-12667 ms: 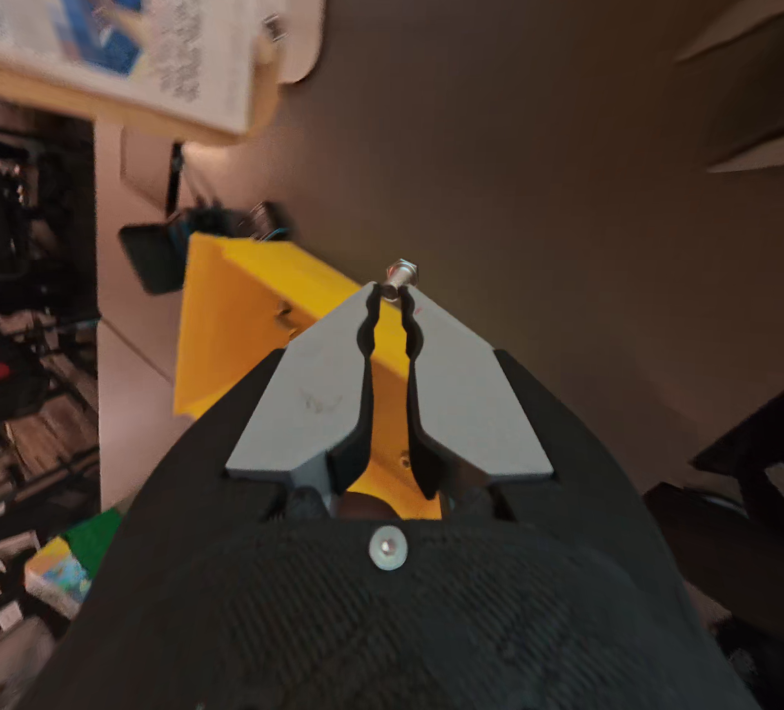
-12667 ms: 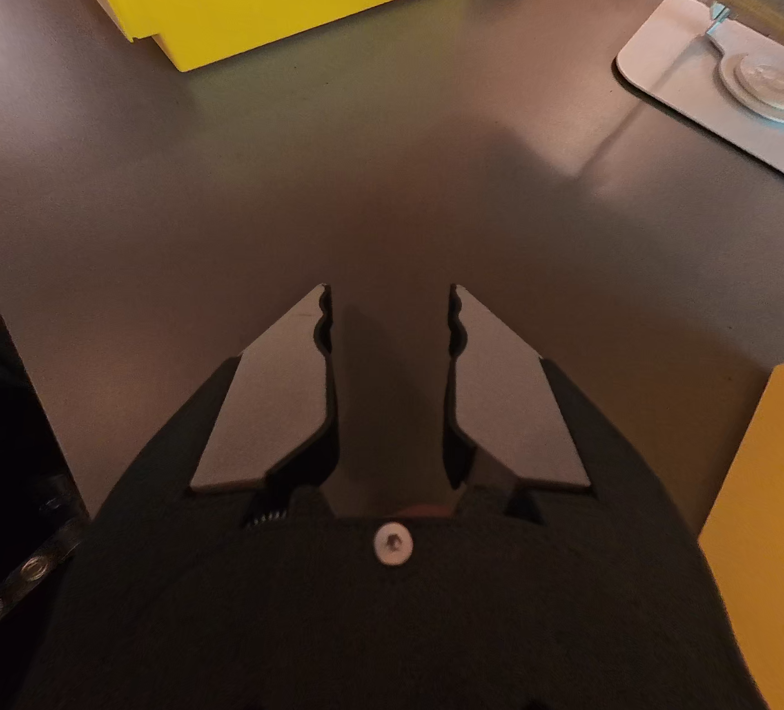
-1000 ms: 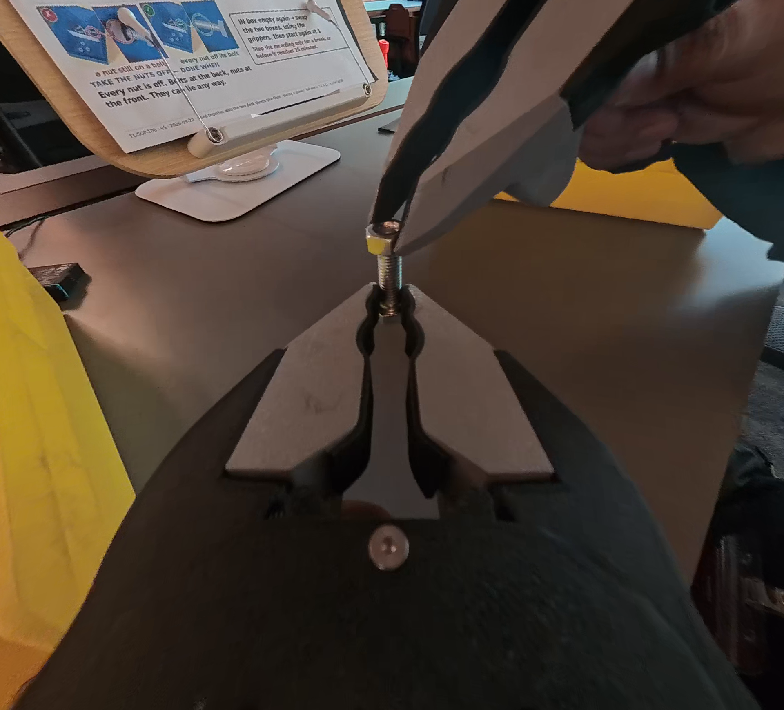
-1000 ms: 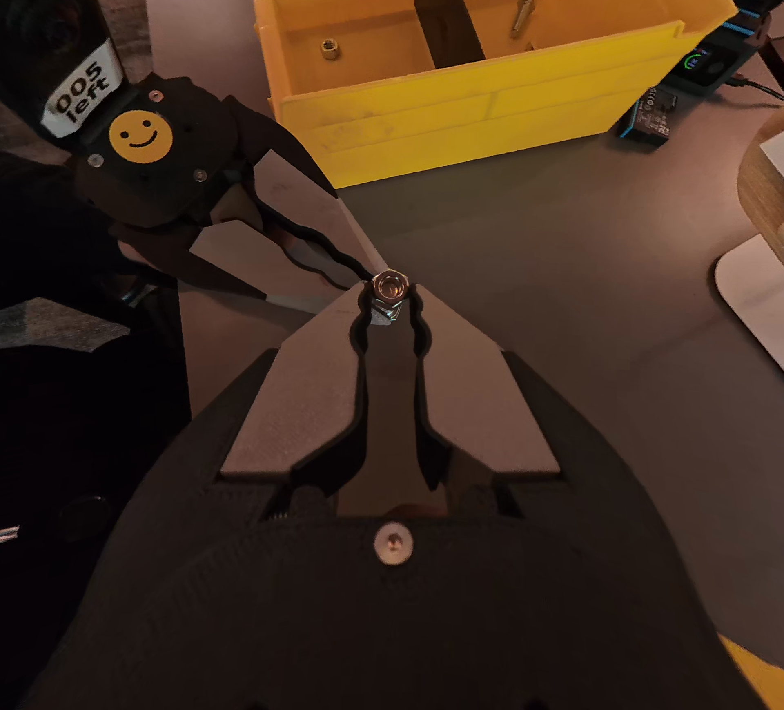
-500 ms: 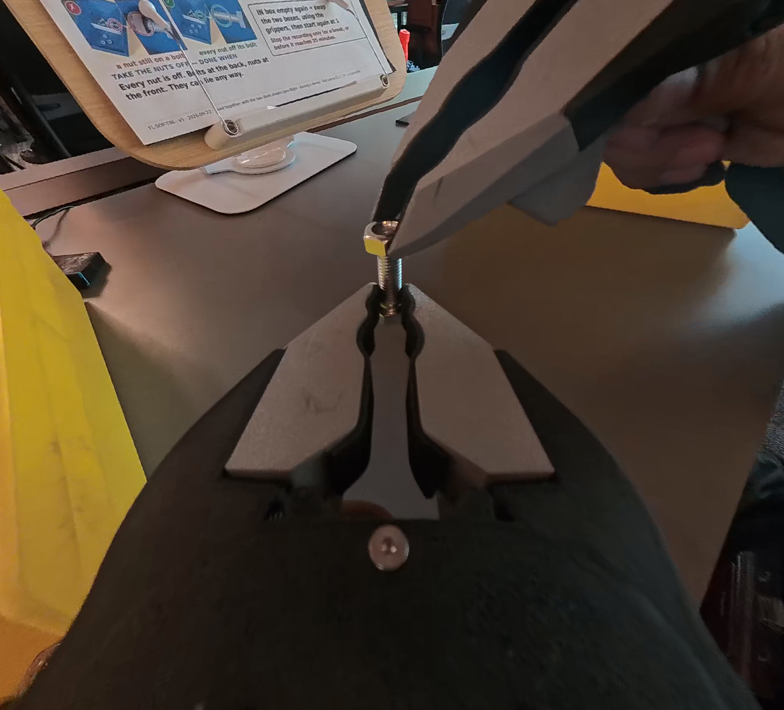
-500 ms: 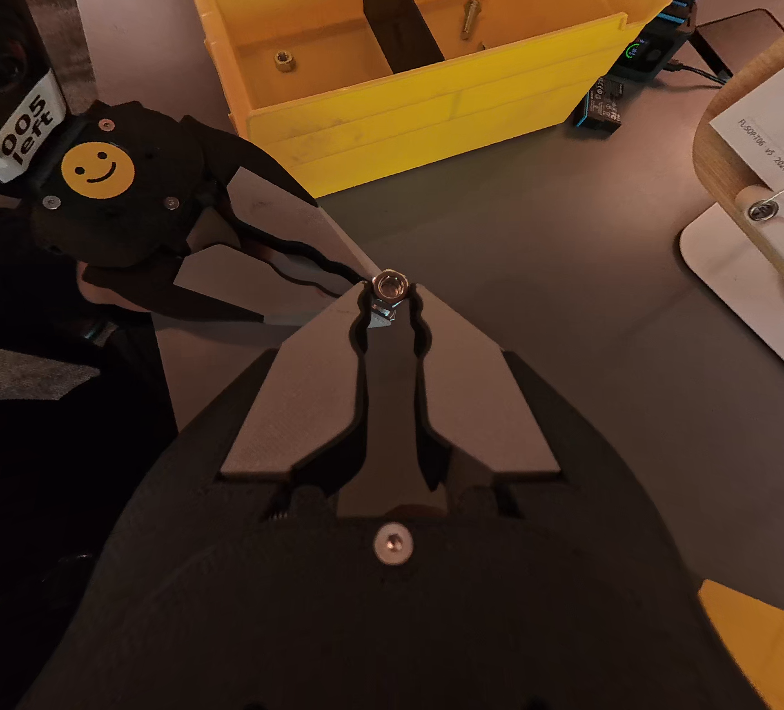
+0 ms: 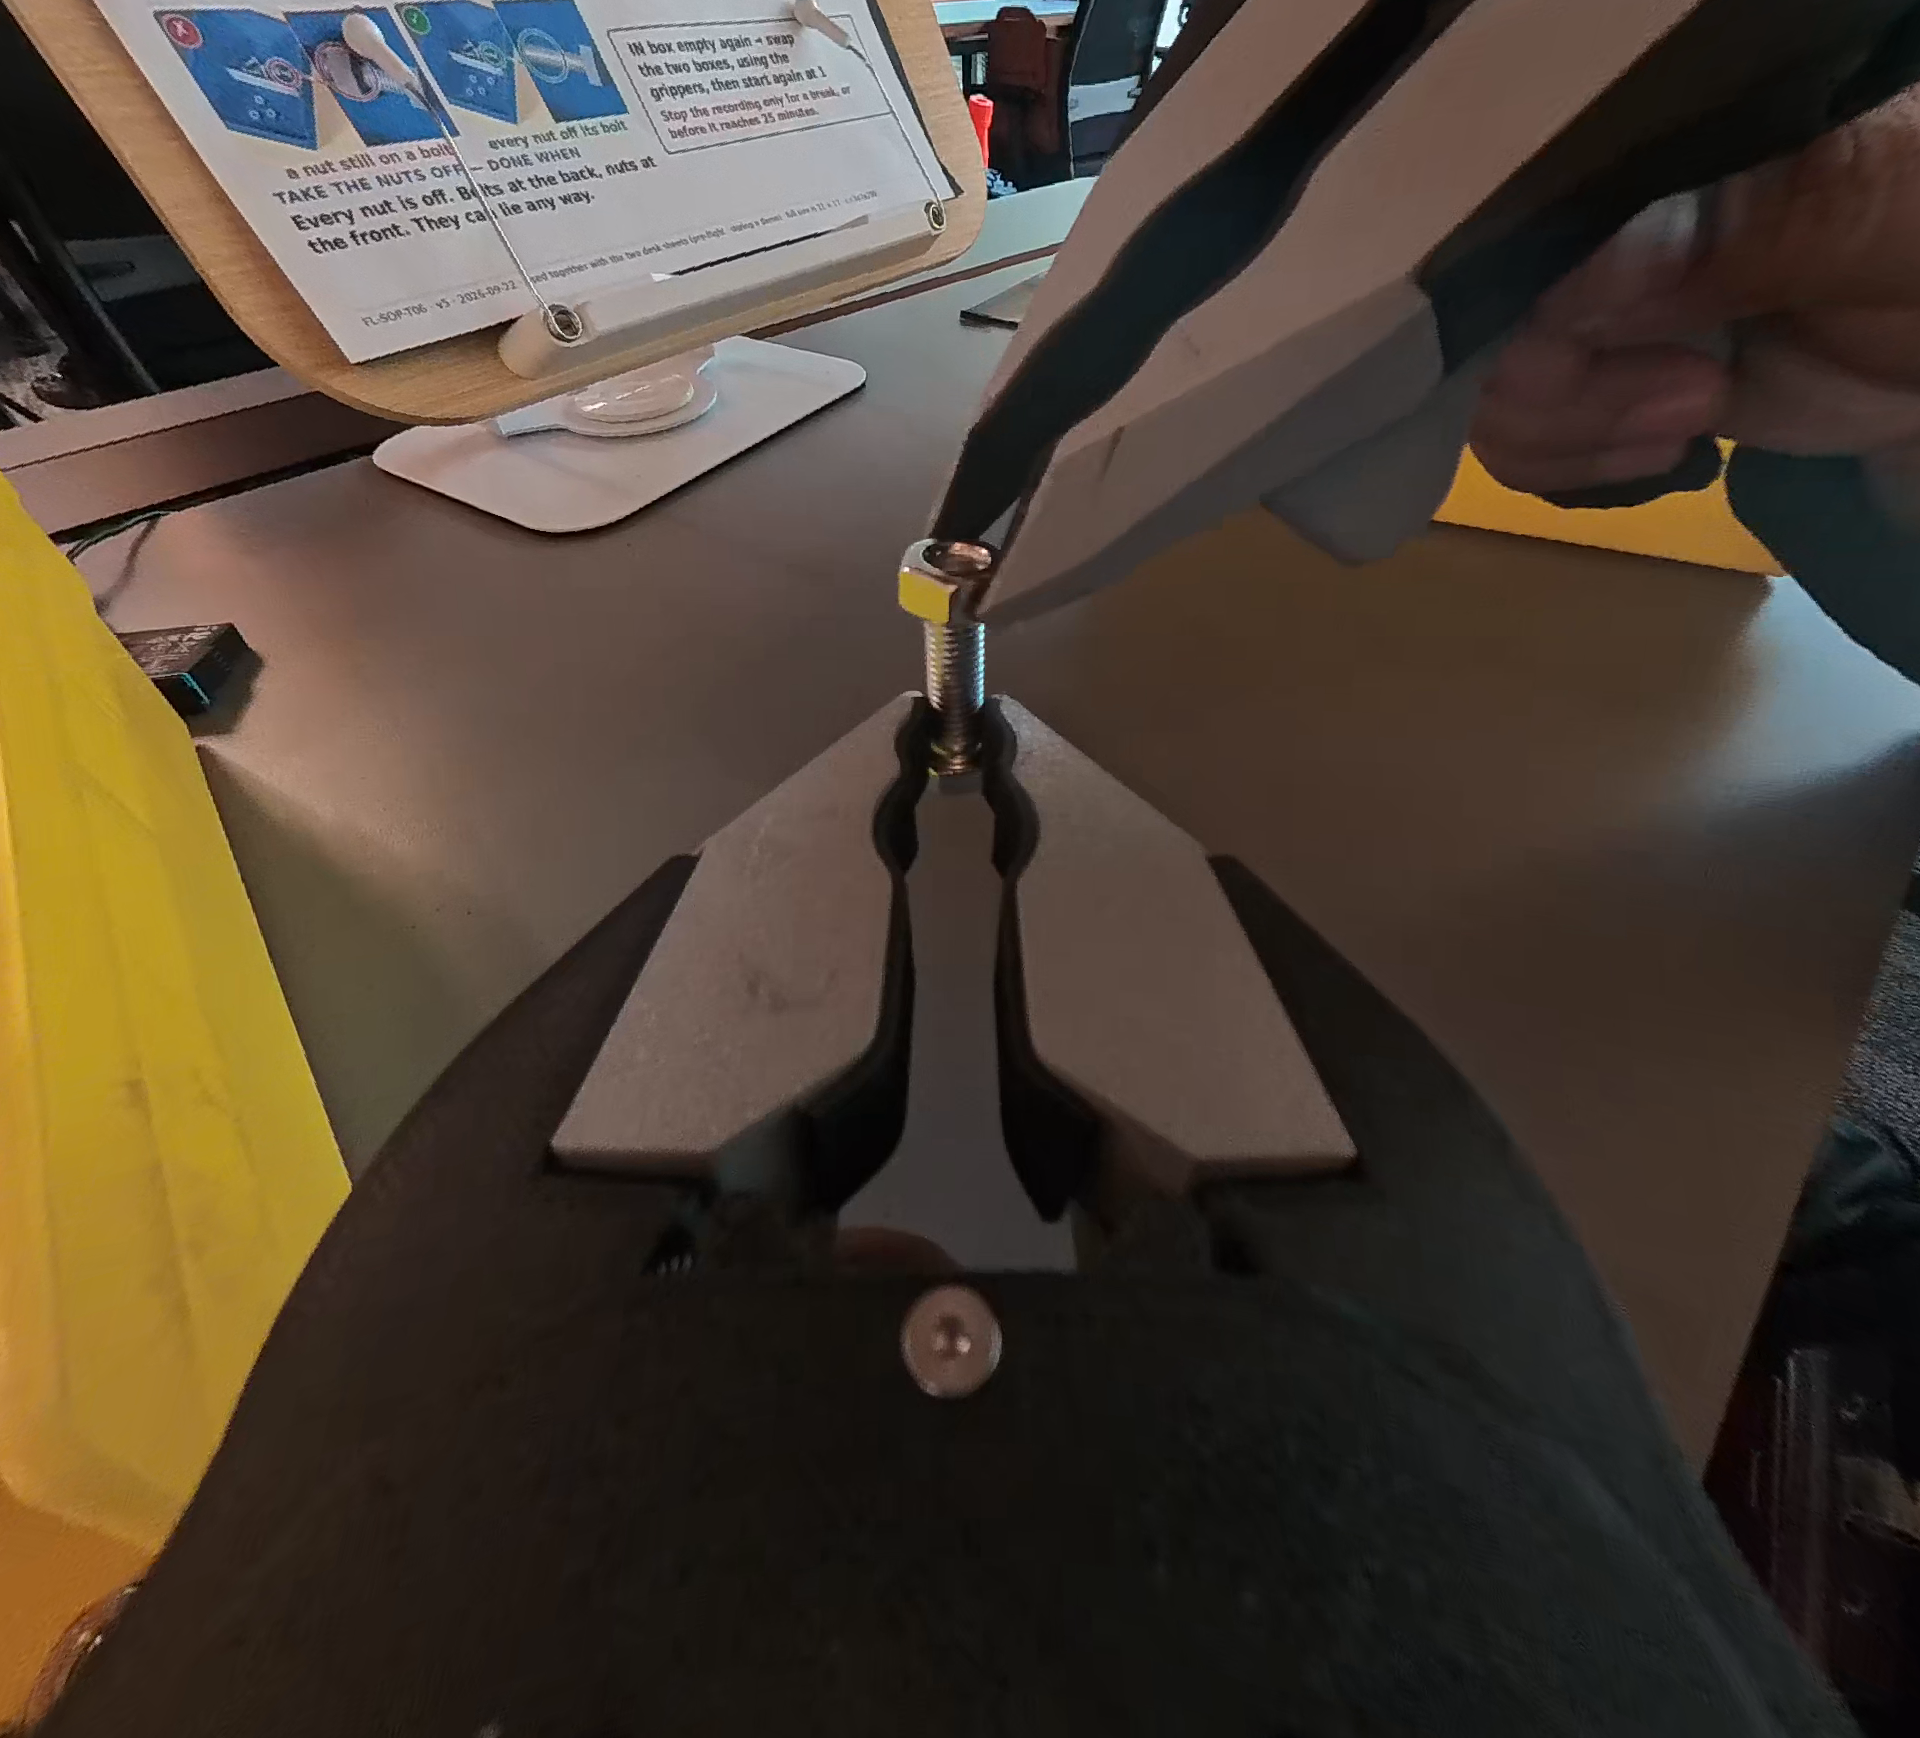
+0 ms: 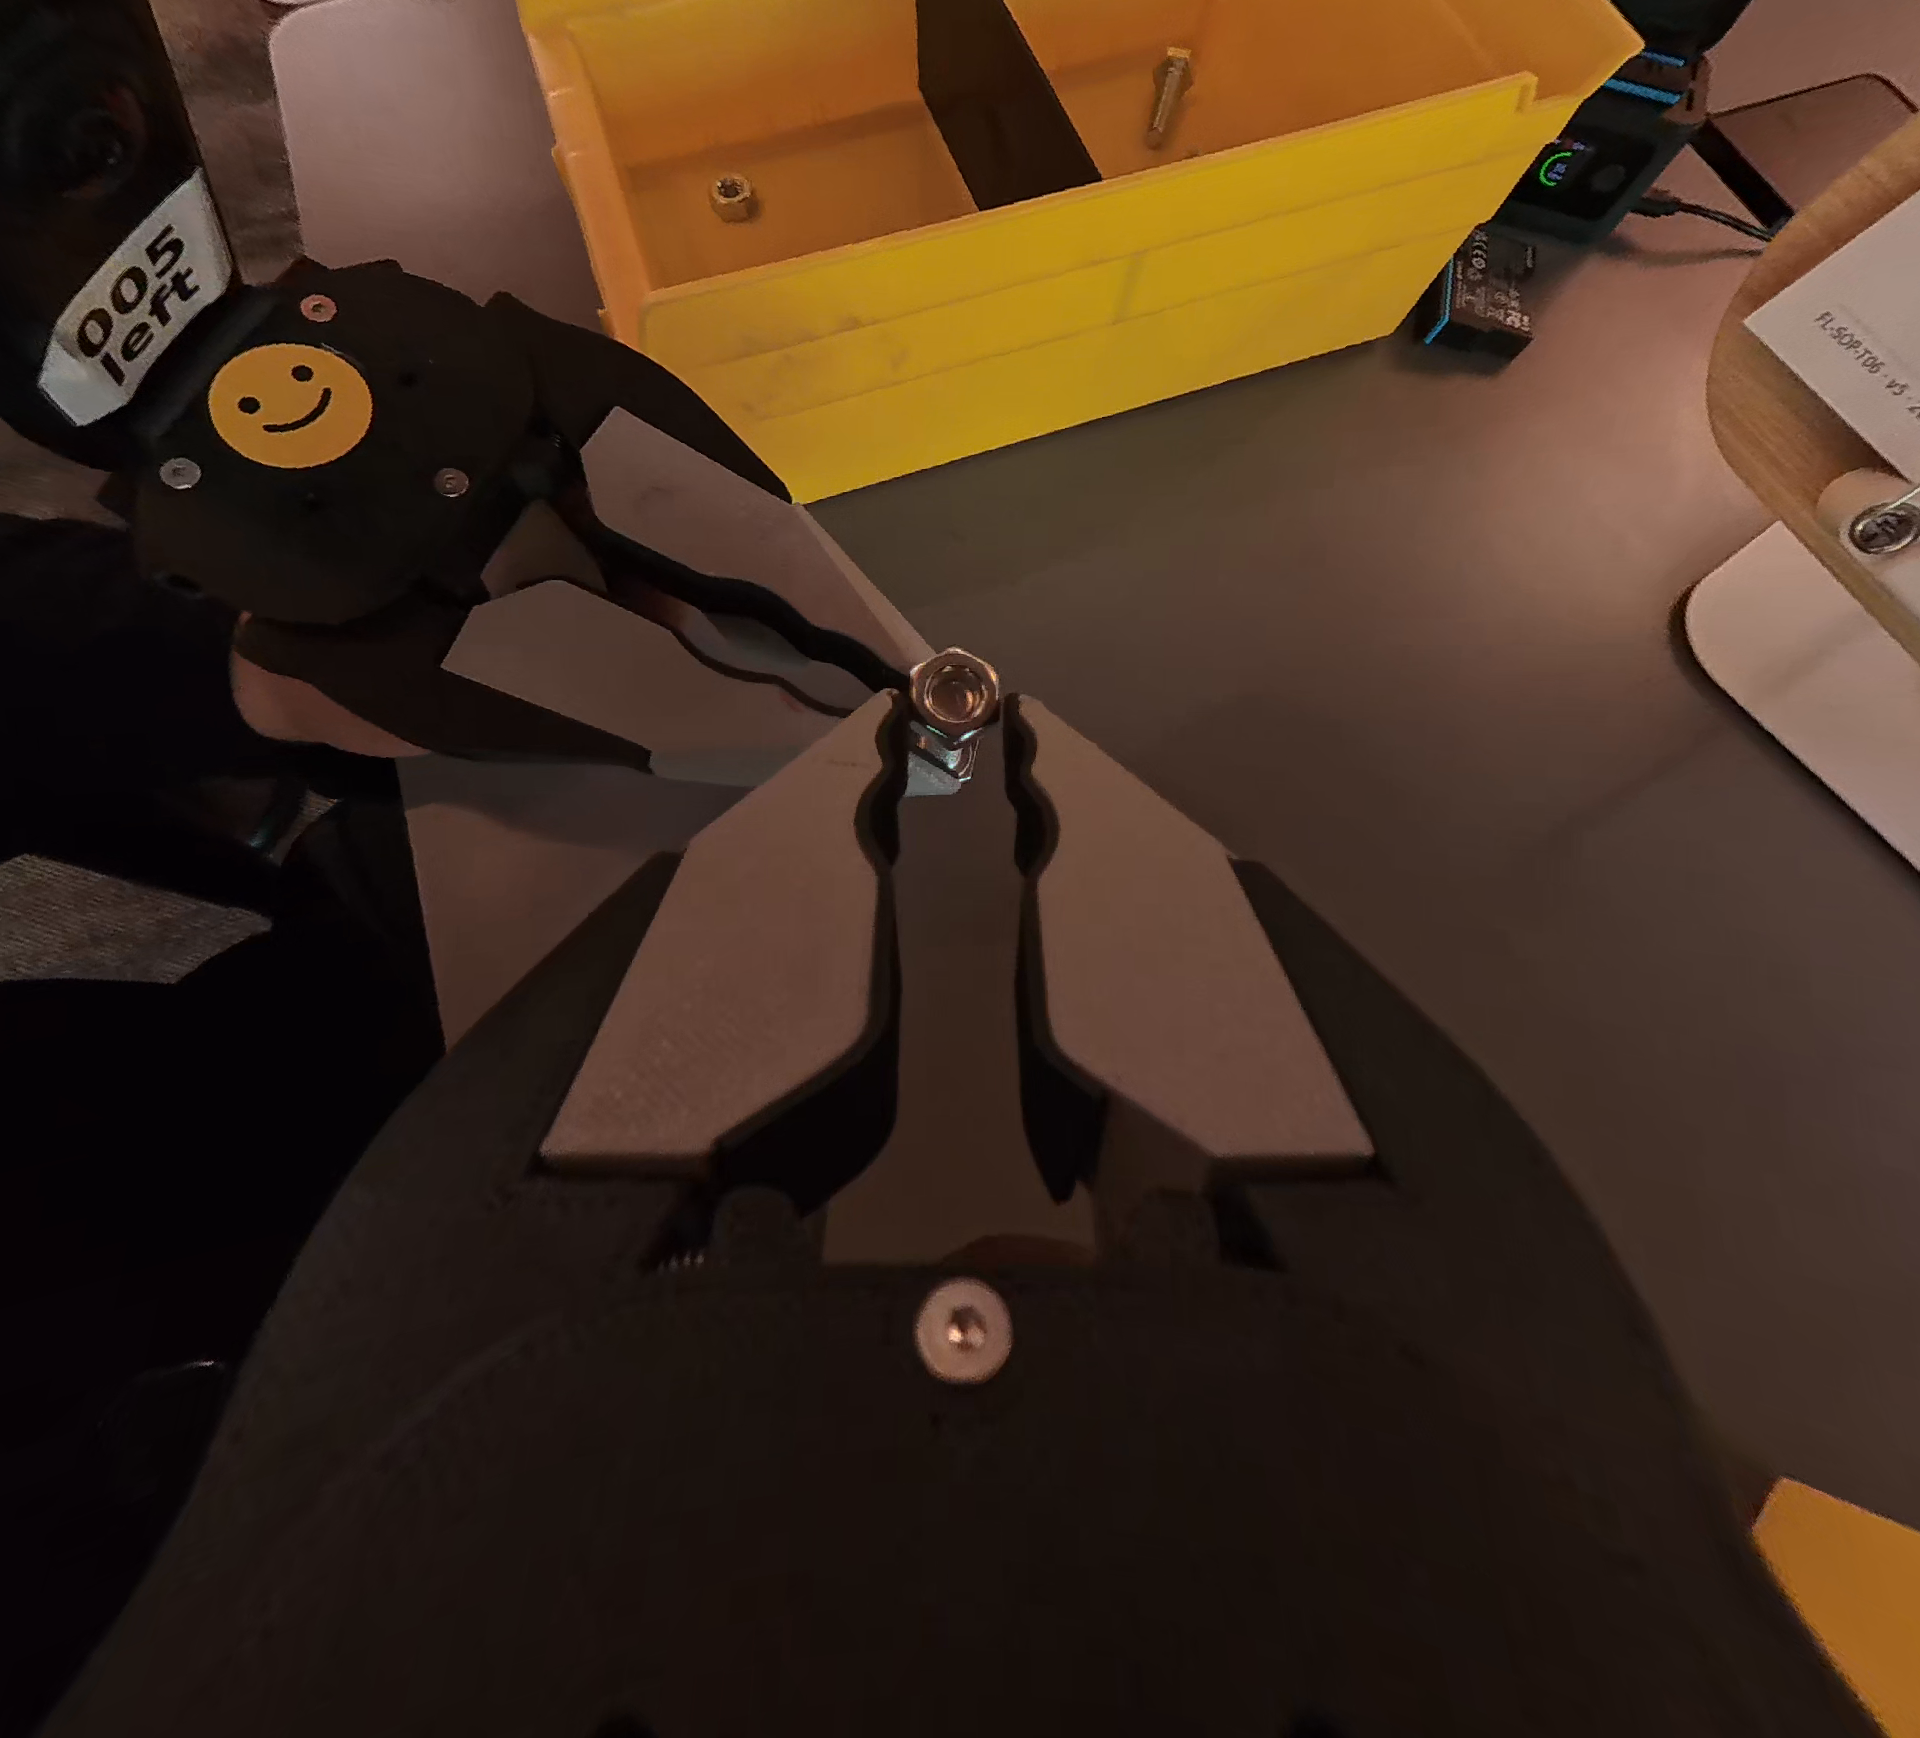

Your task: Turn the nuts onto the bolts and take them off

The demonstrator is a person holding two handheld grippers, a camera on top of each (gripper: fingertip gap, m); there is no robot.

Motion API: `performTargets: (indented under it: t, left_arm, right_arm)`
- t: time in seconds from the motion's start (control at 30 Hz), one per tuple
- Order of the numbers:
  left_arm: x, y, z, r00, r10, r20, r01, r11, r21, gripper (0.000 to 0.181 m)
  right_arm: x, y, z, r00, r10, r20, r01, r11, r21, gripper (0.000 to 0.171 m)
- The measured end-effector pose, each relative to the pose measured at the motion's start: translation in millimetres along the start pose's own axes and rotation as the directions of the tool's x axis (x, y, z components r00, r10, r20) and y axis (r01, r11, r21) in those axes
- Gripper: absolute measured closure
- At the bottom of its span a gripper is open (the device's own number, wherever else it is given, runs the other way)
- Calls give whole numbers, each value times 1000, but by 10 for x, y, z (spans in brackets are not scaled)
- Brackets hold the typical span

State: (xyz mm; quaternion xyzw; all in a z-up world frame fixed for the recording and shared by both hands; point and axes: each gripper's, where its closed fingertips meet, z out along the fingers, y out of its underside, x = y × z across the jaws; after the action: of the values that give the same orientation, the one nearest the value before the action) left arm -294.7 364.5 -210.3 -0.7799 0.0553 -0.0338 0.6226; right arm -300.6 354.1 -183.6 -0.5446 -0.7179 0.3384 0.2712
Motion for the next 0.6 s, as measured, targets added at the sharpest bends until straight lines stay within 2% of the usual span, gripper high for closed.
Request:
performTargets:
  t: [0.1, 0.23, 0.33, 0.43, 0.53, 0.6]
  left_arm:
    - [9, -3, -2, 1000, 0, -5, 0, 1000, 2, 174]
    - [49, -14, -13, 999, -9, -43, 10, 1000, 12, 174]
    - [237, -59, -77, 980, -11, -199, 21, 999, 47, 174]
    - [447, -60, -152, 938, 14, -345, 6, 998, 56, 174]
    - [562, -46, -188, 910, 39, -412, -18, 998, 56, 174]
    - [643, -56, -232, 887, 47, -459, -17, 998, 68, 174]
  right_arm:
    - [-34, 1, -25, 1000, -7, 22, 7, 1000, 7, 144]
    - [-66, -22, -124, 998, -44, 50, 42, 998, 42, 139]
    - [-98, 4, -282, 988, -124, 87, 117, 990, 83, 137]
    - [-229, 67, -461, 965, -195, 176, 168, 973, 157, 142]
    - [-393, 112, -580, 939, -217, 267, 155, 959, 236, 143]
    - [-426, 136, -599, 932, -234, 276, 160, 951, 266, 143]
